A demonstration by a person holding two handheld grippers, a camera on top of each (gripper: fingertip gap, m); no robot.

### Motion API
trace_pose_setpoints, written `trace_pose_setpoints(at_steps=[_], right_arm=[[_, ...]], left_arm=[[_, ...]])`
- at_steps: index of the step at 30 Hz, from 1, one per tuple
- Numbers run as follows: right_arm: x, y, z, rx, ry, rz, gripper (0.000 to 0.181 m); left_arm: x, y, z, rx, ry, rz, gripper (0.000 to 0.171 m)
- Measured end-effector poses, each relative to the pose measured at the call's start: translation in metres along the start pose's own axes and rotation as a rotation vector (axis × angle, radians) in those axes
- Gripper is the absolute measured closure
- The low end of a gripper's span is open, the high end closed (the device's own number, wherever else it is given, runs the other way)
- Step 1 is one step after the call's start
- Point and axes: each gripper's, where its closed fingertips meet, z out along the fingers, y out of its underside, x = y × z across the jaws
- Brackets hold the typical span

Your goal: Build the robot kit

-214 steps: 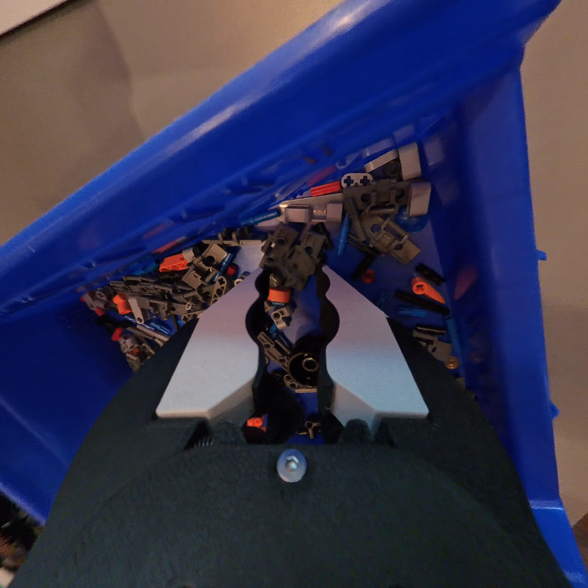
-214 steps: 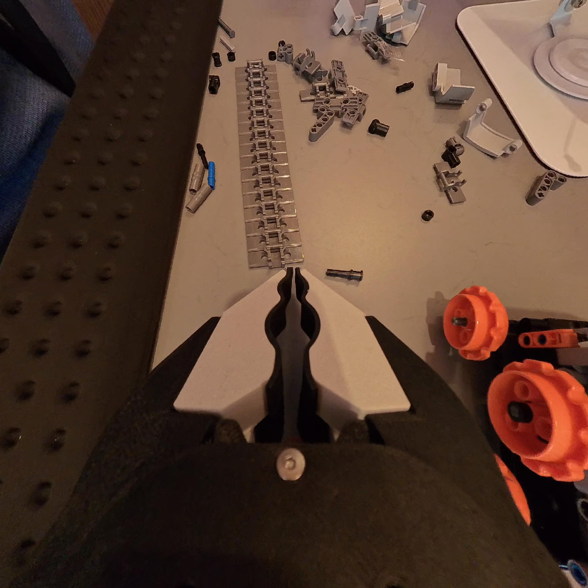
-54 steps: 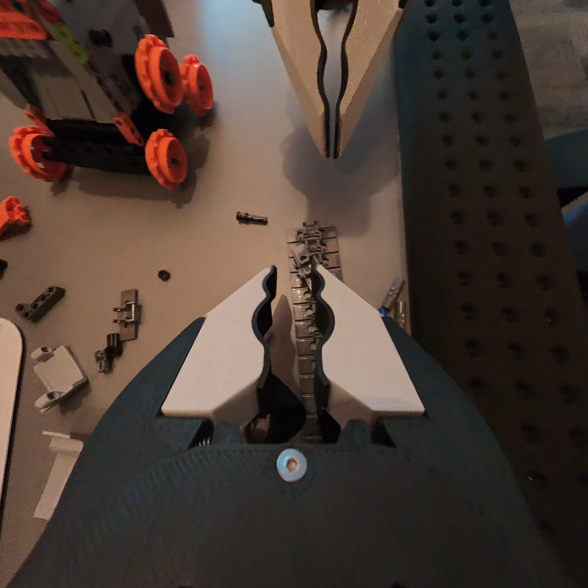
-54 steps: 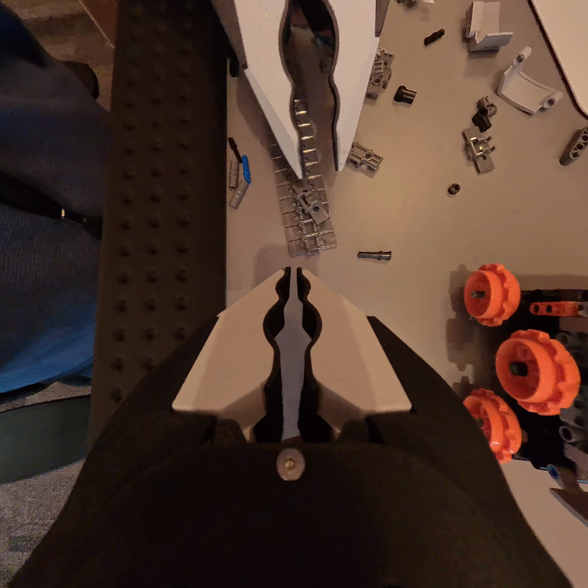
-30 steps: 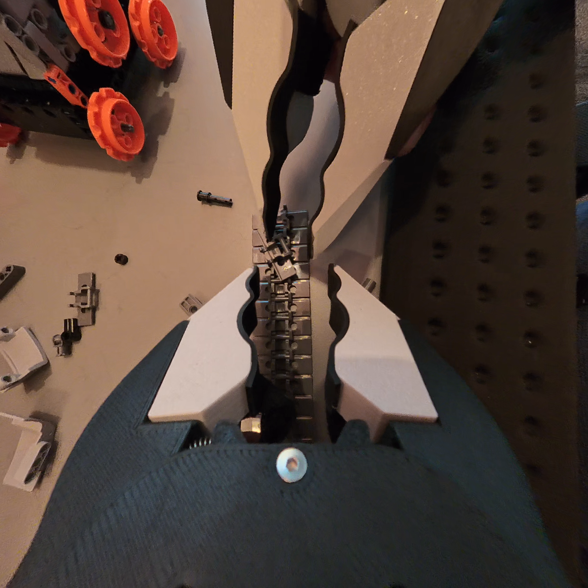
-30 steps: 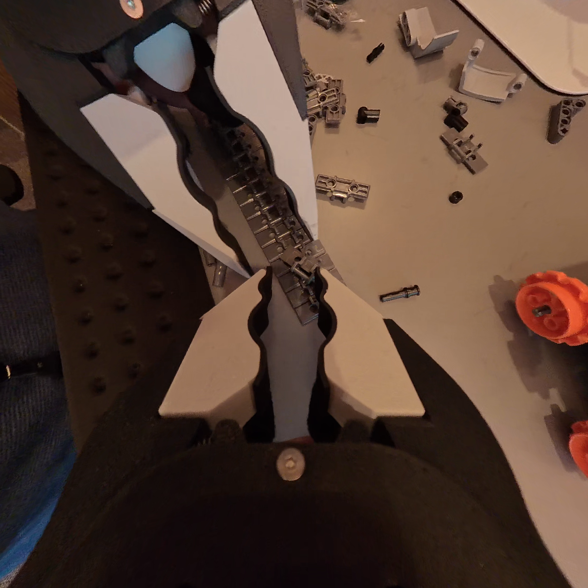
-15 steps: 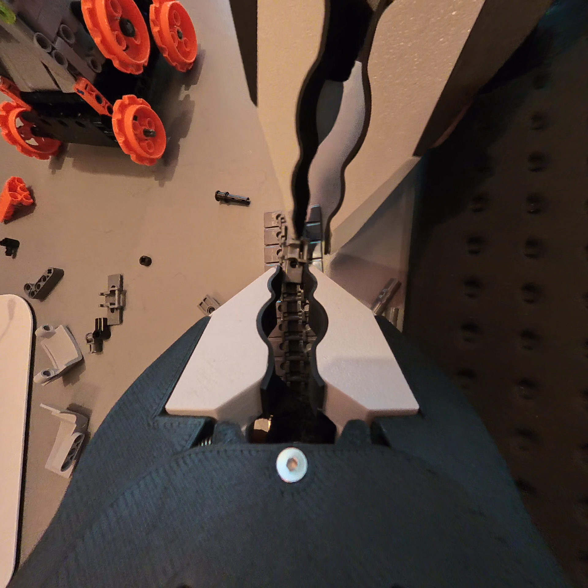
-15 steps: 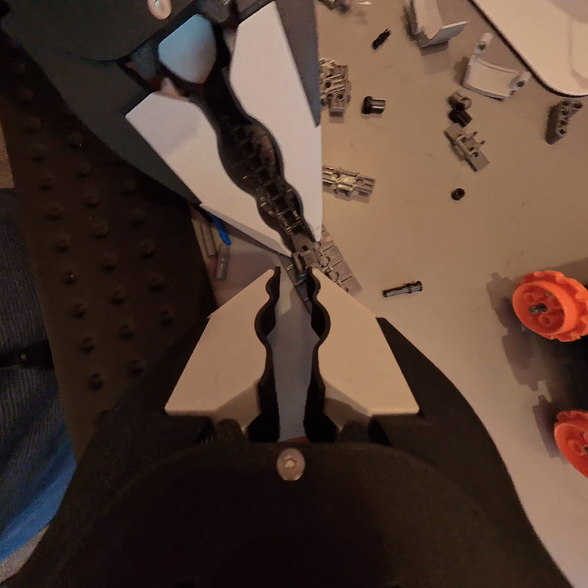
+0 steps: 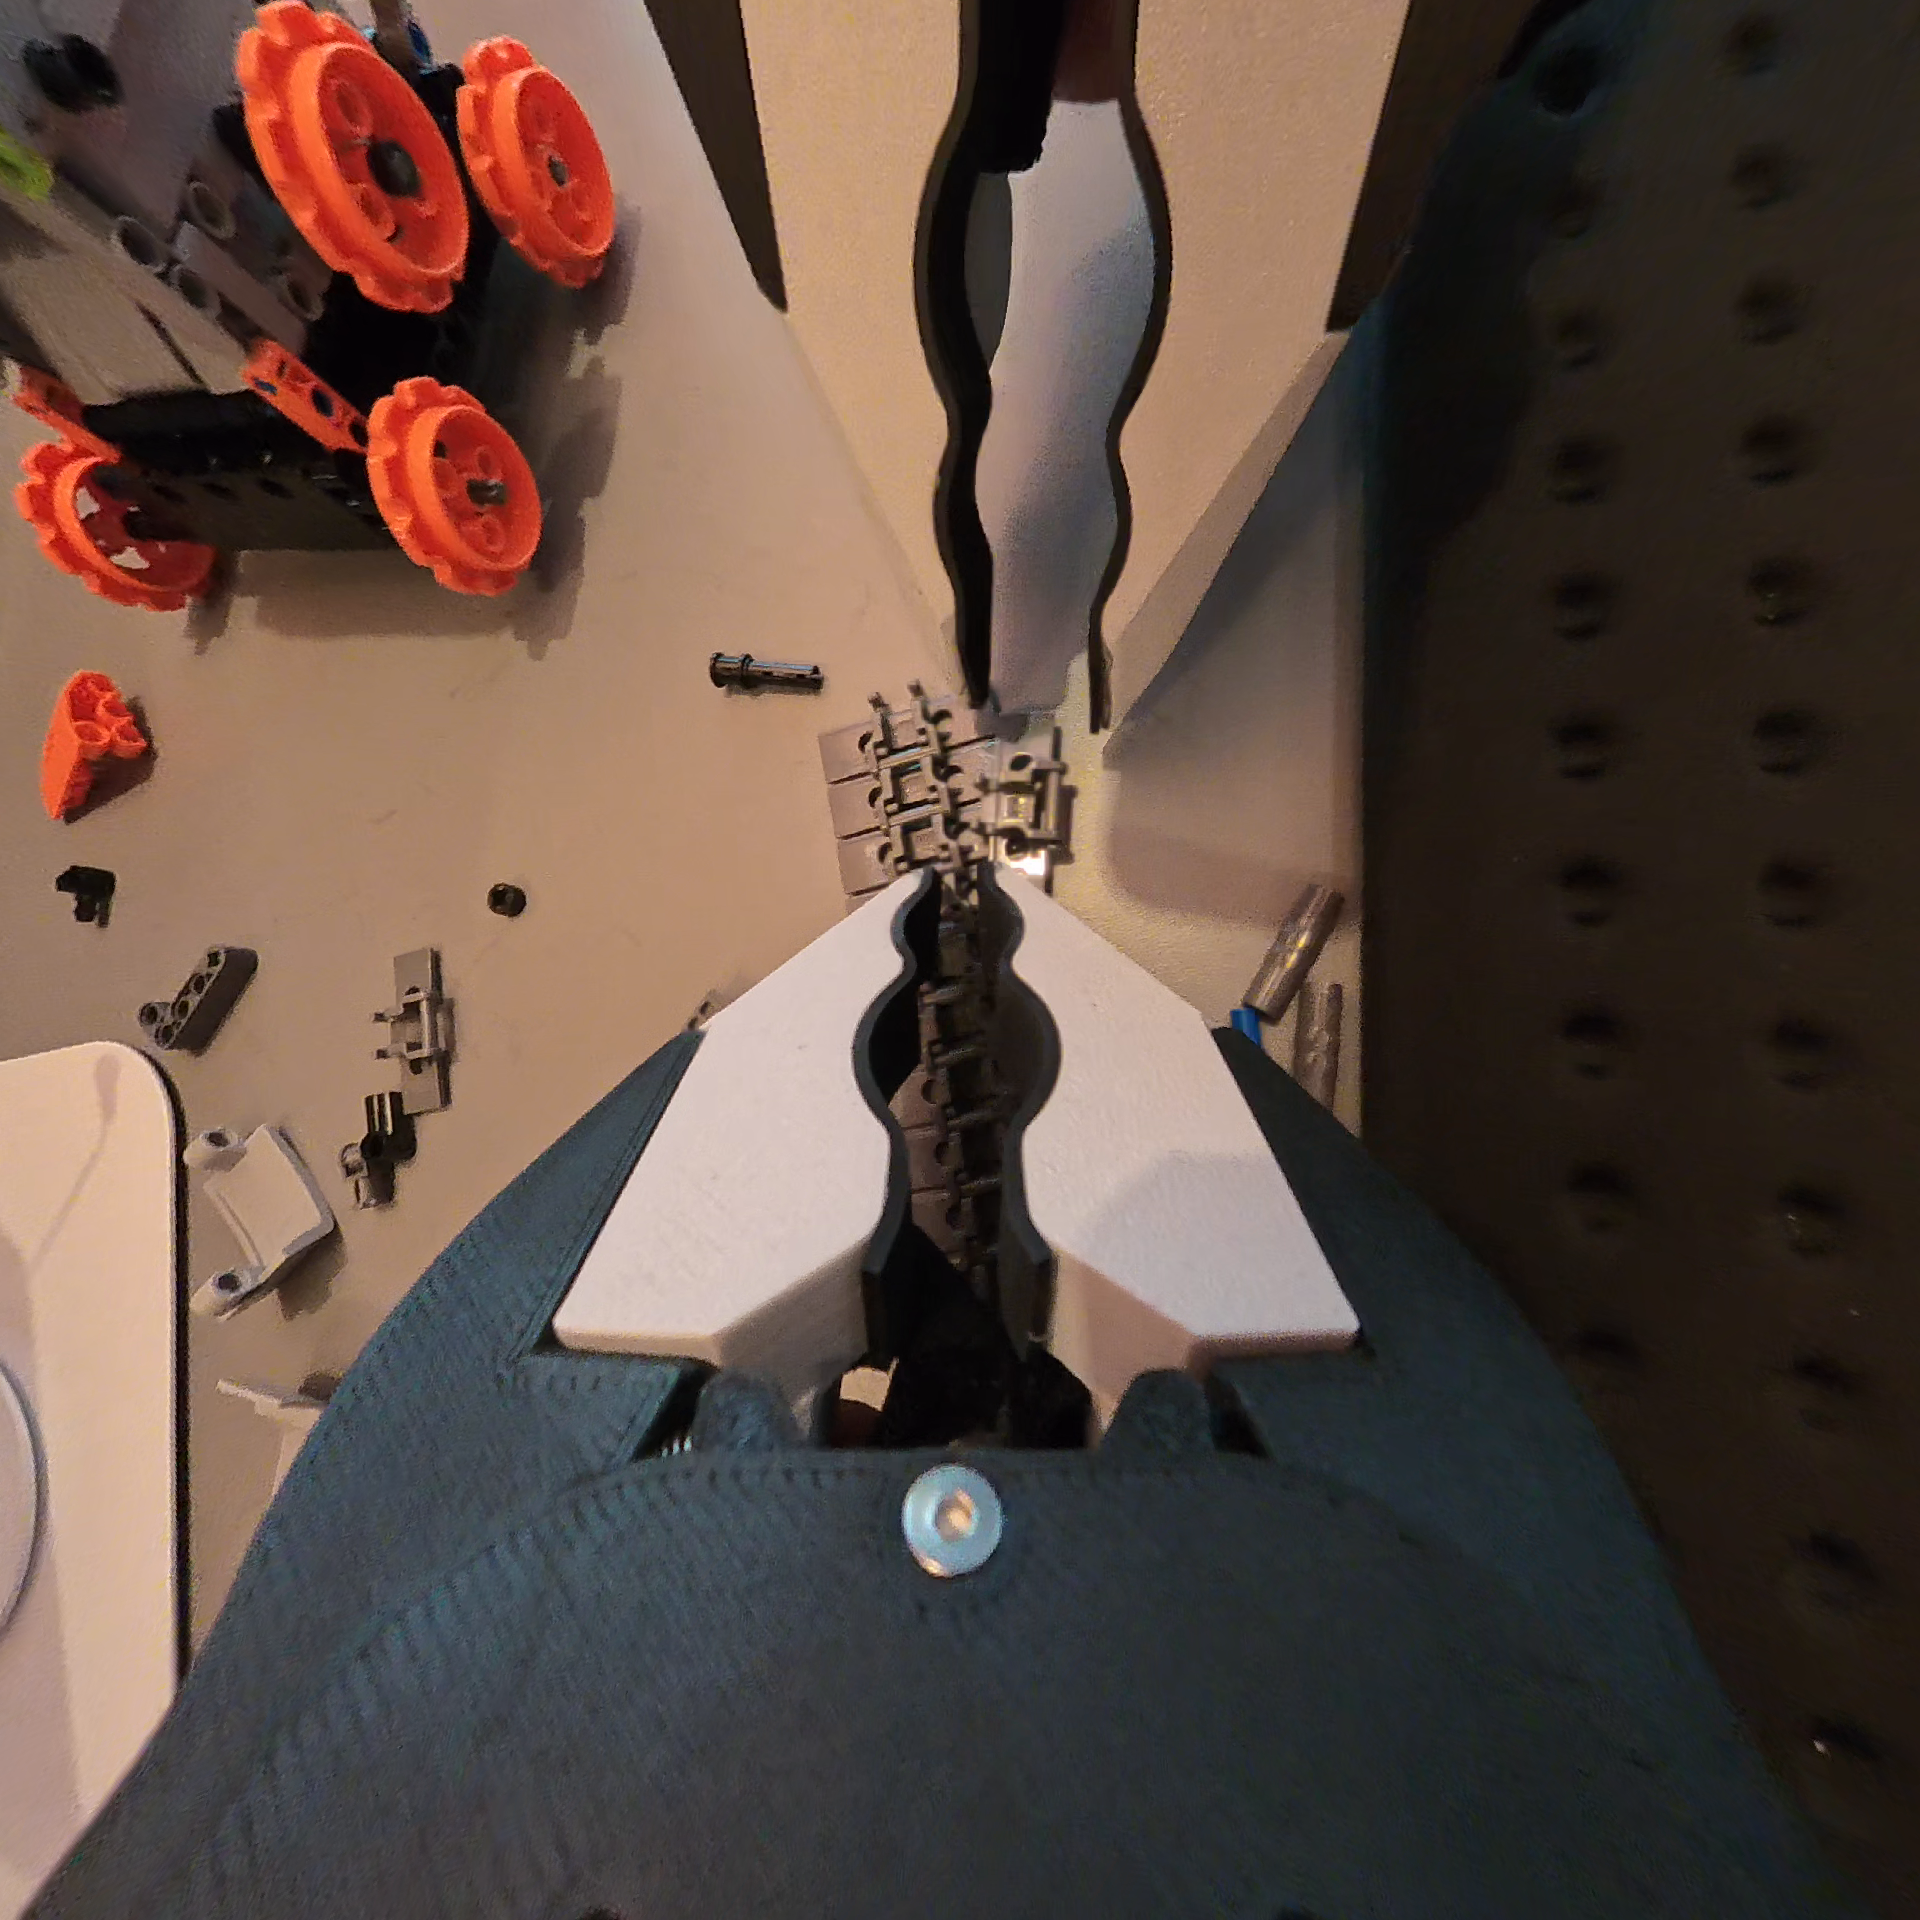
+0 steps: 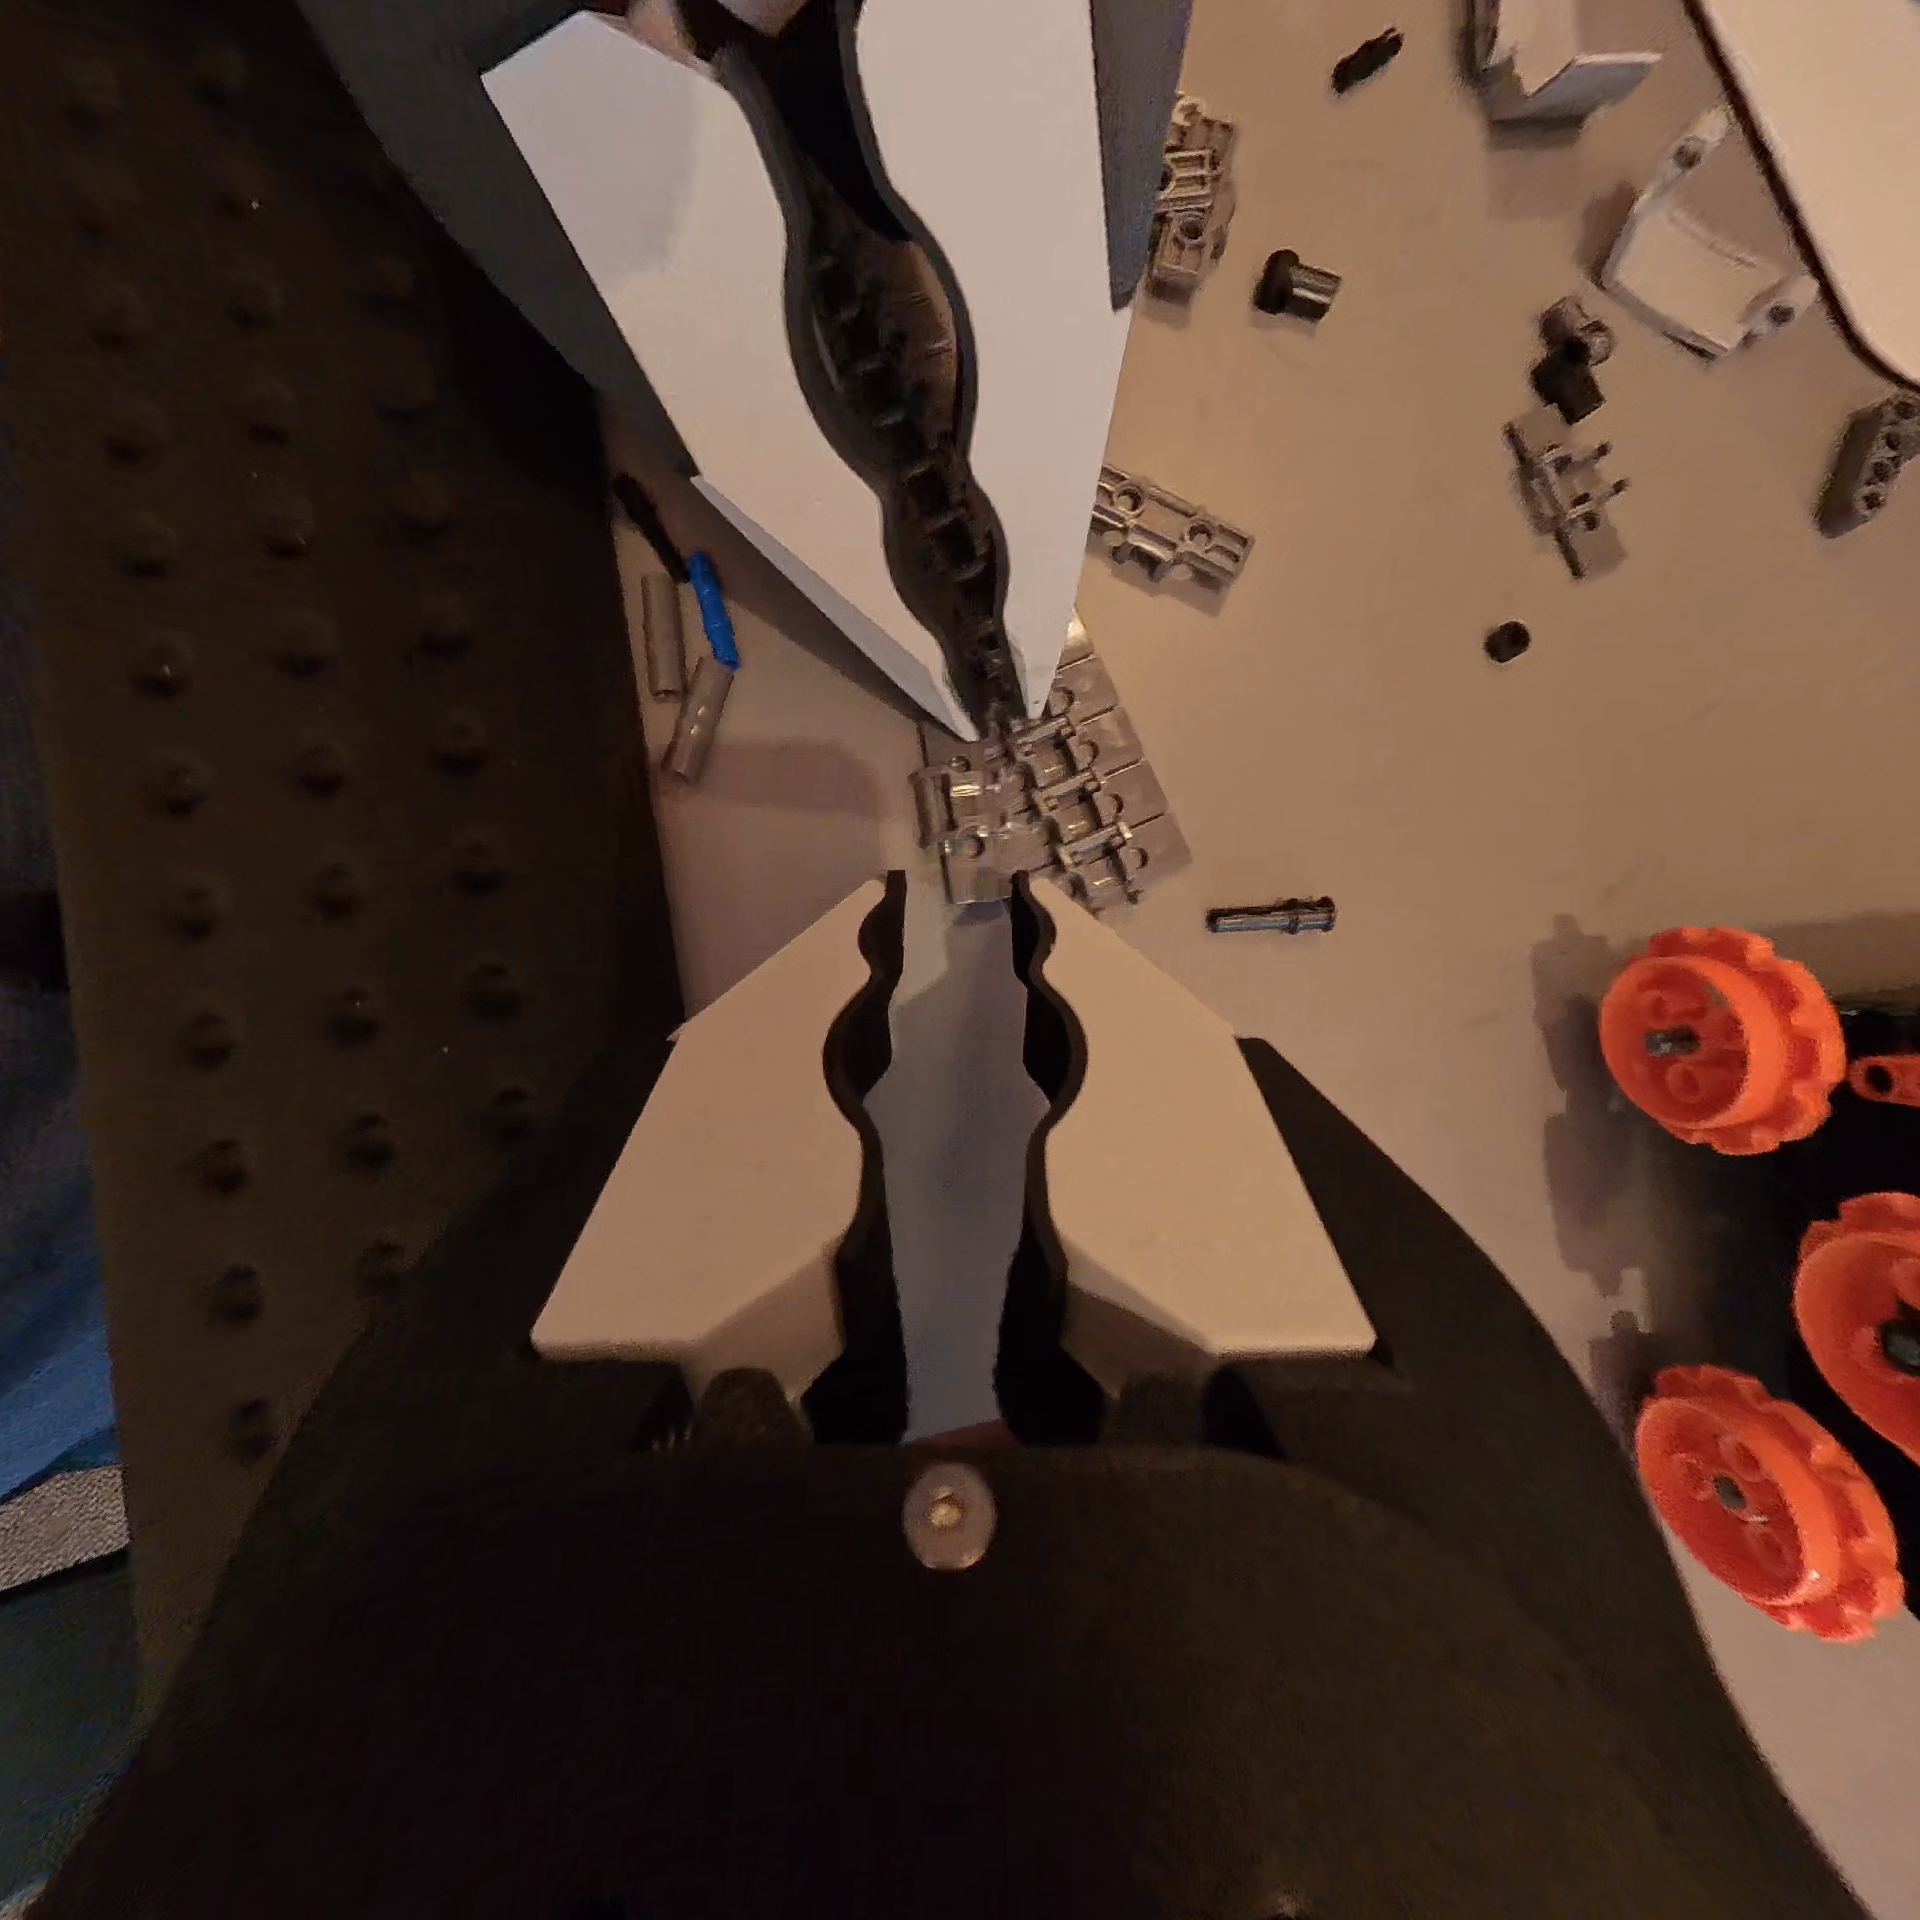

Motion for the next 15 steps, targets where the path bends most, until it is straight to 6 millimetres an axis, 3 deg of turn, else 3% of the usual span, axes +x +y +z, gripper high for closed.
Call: trace_pose_setpoints(at_steps=[9, 15], right_arm=[[-0.041, 0.002, 0.001, 0.001, -0.184, 0.017, 0.167], [-0.014, -0.009, -0.01, 0.073, -0.059, -0.151, 0.17]], left_arm=[[-0.005, -0.006, 0.008, -0.003, -0.055, 0.065, 0.16], [-0.014, -0.008, -0.001, 0.031, -0.083, 0.037, 0.153]])
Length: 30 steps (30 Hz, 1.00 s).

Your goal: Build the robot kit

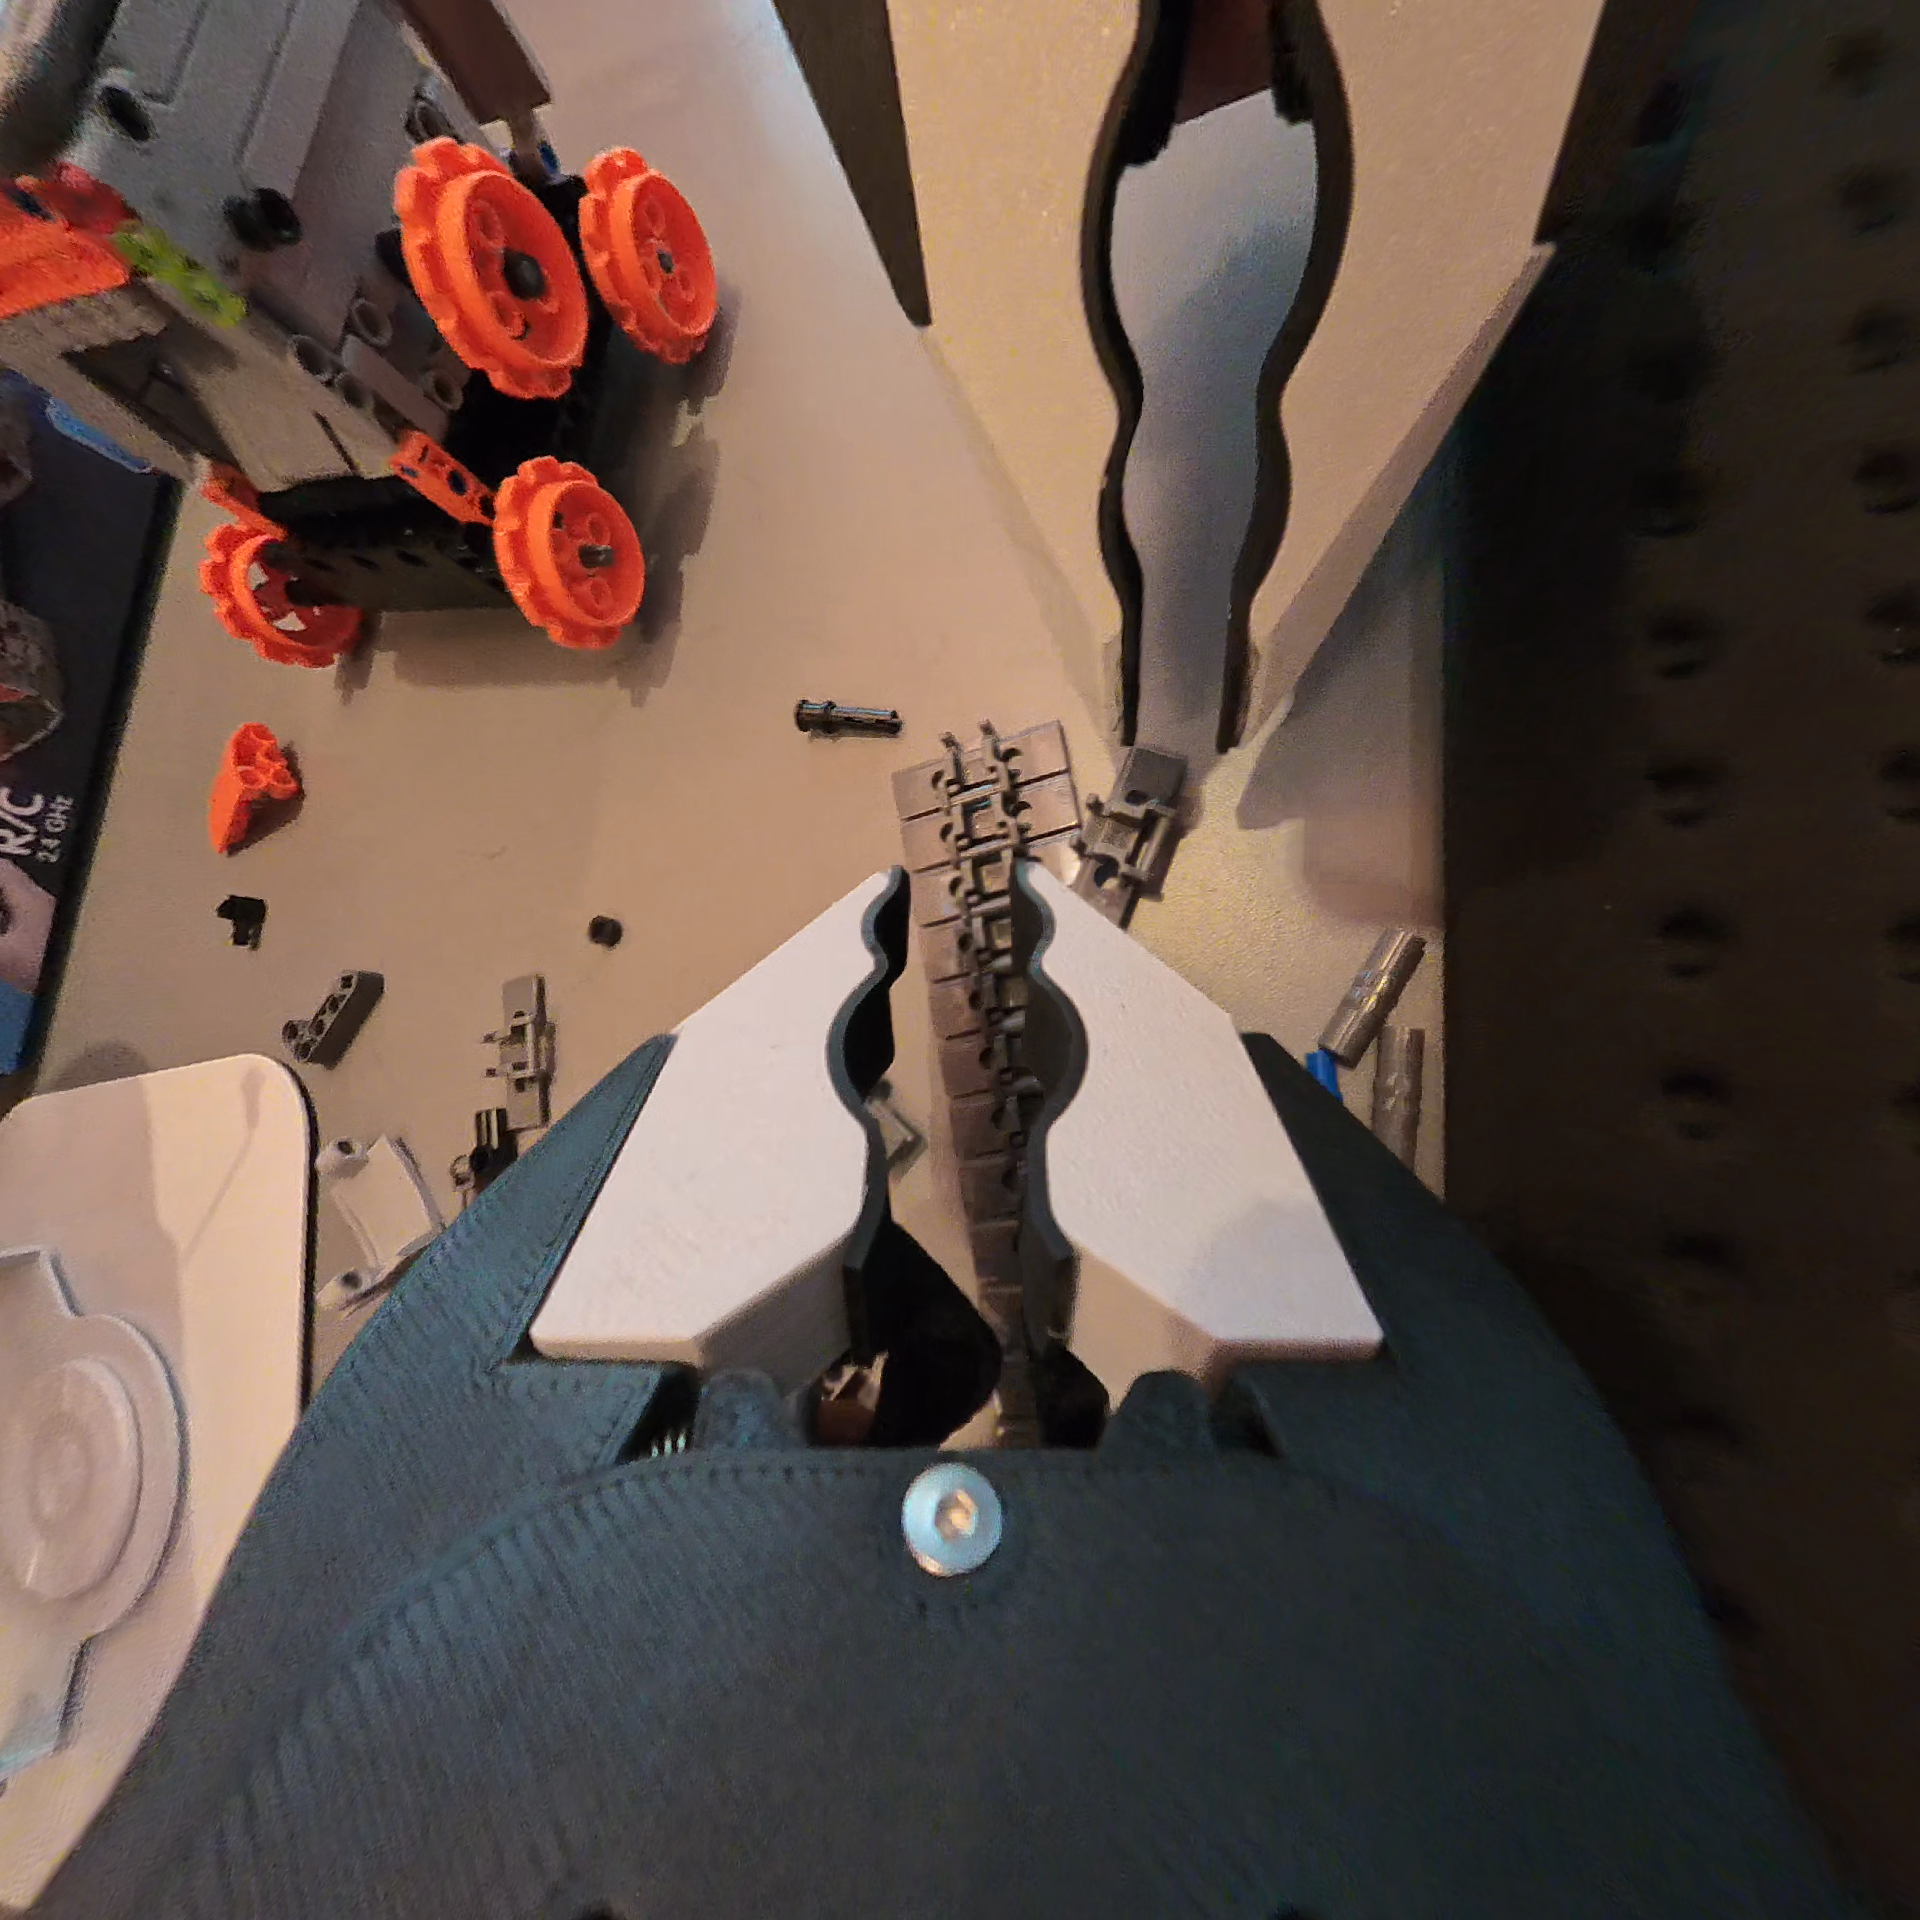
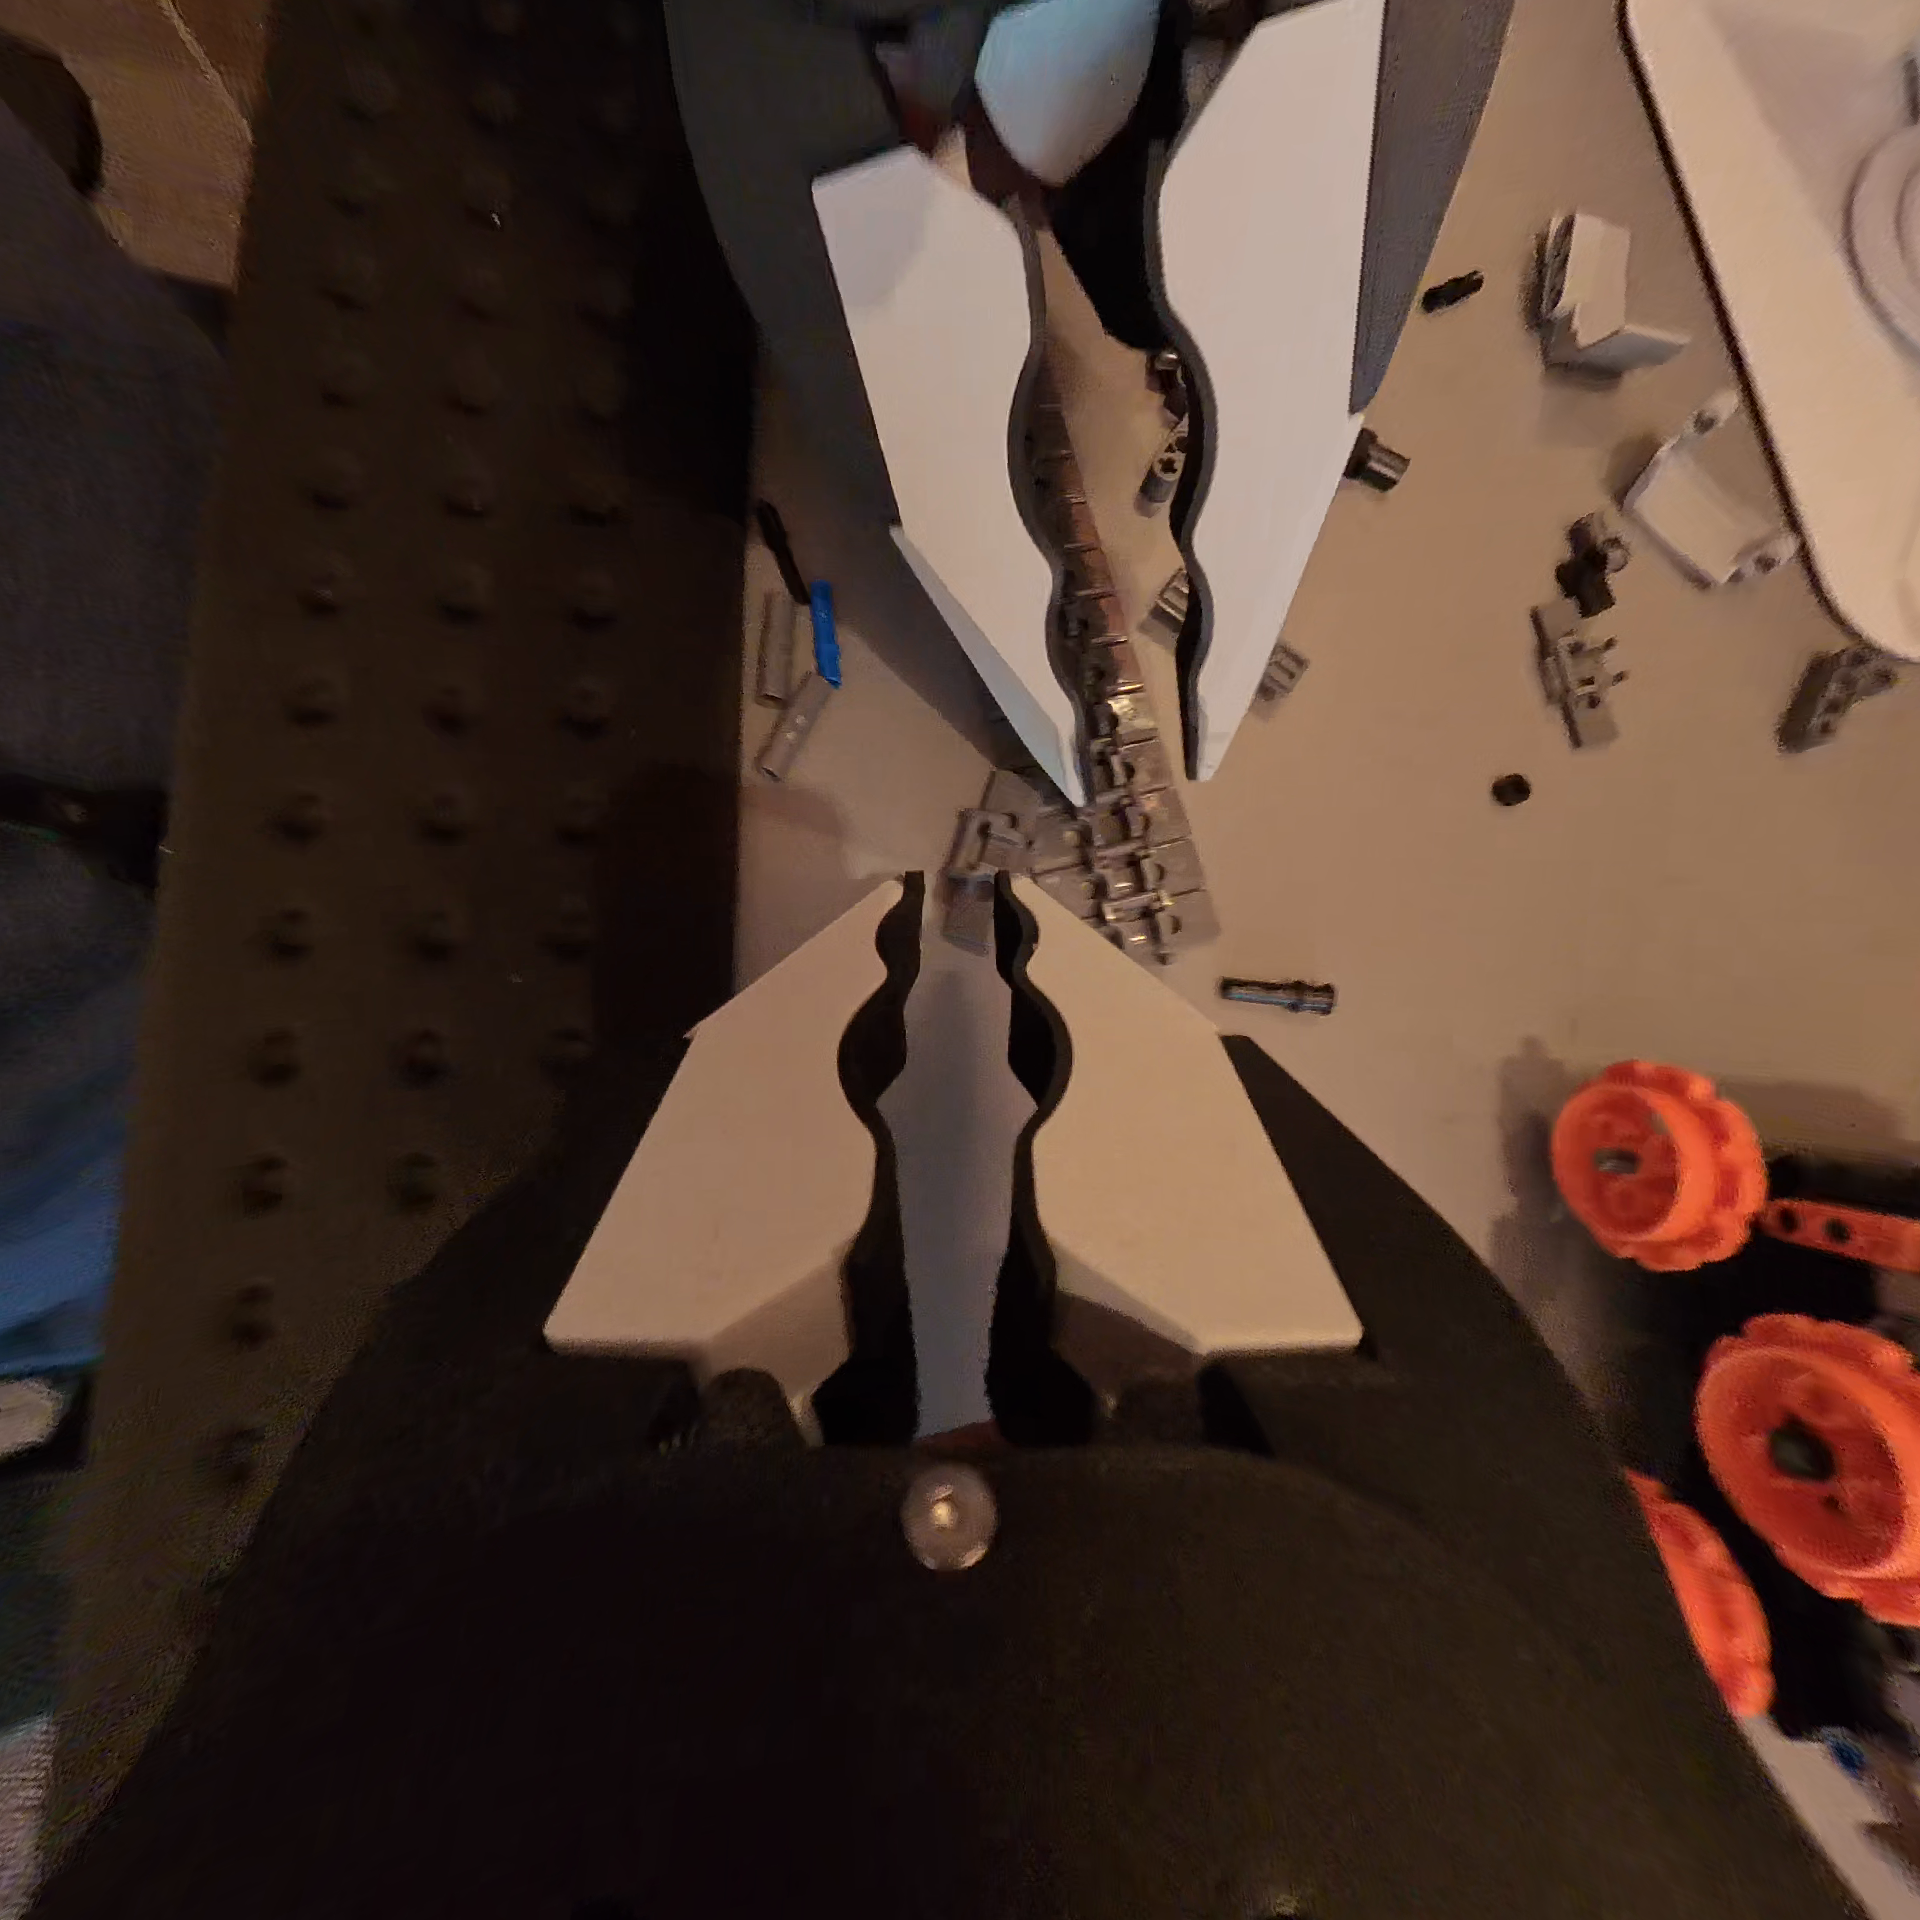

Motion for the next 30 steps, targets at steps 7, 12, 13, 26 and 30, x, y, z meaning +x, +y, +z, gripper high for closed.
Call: trace_pose_setpoints(at_steps=[7, 12, 13, 26, 30], right_arm=[[0.016, 0.014, 0.0, -0.096, -0.047, -0.13, 0.173], [-0.003, 0.017, 0.01, -0.114, -0.137, -0.118, 0.177], [-0.006, 0.015, 0.012, -0.103, -0.143, -0.114, 0.179], [-0.001, 0.019, 0.003, -0.102, -0.149, -0.146, 0.177], [-0.01, 0.017, 0.01, -0.094, -0.189, -0.13, 0.18]], left_arm=[[0.012, 0.006, -0.011, -0.021, 0.08, -0.019, 0.145], [0.008, 0.007, 0.0, -0.052, 0.015, 0.048, 0.145], [0.007, 0.005, 0.001, -0.047, 0.005, 0.051, 0.147], [0.02, -0.001, -0.014, -0.014, 0.12, 0.021, 0.137], [0.019, 0.008, -0.002, -0.076, 0.07, 0.088, 0.139]])
